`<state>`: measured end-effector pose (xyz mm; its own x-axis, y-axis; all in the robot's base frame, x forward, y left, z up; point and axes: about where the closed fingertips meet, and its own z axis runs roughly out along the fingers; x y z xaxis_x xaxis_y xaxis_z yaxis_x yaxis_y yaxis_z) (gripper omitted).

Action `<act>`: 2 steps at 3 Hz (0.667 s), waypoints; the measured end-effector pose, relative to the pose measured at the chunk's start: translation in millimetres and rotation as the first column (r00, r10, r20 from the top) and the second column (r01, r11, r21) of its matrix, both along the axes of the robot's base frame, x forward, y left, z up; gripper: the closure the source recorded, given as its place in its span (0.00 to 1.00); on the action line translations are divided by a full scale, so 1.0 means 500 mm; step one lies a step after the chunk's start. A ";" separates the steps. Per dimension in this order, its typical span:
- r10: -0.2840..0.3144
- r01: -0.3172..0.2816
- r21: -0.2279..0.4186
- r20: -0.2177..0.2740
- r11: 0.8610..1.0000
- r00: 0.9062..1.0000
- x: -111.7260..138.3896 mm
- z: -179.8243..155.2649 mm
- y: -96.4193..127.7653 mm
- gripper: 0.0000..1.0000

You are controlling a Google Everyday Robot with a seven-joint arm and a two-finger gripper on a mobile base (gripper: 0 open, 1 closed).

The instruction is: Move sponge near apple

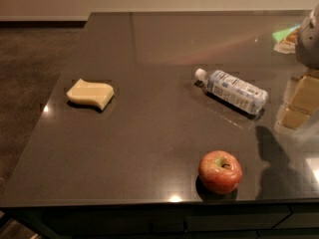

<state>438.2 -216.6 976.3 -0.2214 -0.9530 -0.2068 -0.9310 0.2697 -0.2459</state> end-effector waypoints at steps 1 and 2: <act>0.000 0.000 0.000 0.001 1.000 1.000 0.001 0.001 0.000 0.00; 0.030 -0.030 0.035 0.016 0.999 0.999 0.040 0.007 0.033 0.00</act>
Offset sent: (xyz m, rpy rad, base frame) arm 0.0451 0.0363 0.0042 0.0816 -0.0156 0.0693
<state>458.2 -200.0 979.8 -0.1892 -0.9512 -0.2438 -0.9349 0.2504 -0.2514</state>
